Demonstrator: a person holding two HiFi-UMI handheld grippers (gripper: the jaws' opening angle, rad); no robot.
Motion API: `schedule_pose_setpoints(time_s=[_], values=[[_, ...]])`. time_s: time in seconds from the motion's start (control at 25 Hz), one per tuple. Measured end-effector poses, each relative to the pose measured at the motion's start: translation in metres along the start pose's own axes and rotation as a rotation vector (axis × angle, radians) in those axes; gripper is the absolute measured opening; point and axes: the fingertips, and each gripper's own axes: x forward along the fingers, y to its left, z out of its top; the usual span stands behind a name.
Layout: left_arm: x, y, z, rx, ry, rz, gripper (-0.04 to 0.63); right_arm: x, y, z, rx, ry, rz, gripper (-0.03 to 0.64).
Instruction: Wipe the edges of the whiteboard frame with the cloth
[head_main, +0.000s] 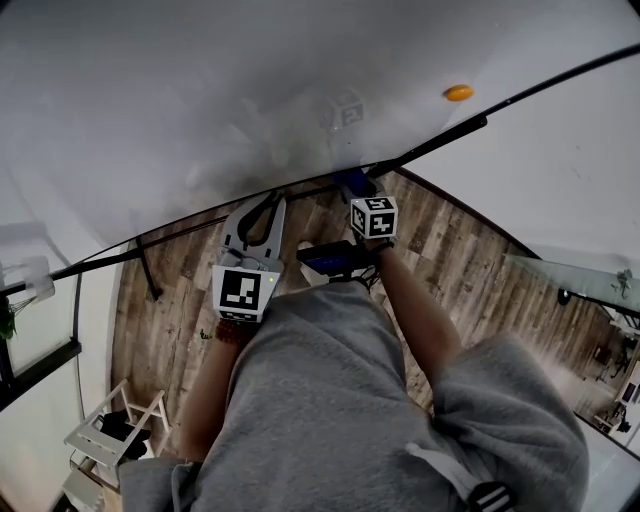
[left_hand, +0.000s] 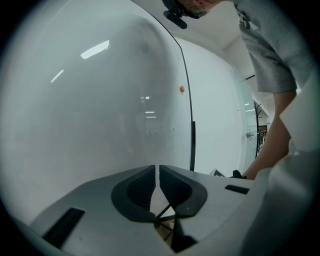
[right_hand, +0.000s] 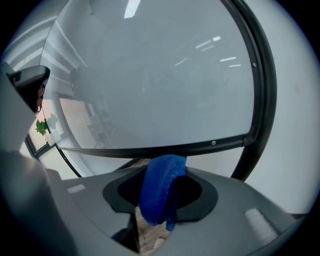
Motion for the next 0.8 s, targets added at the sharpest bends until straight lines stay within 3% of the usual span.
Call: schedule_pose_setpoints(time_s=[0.8], values=[[-0.011, 0.013, -0.009, 0.01, 0.041, 0.009, 0.032, 0.006, 0.025, -0.002, 0.021, -0.016, 0.042, 0.164]])
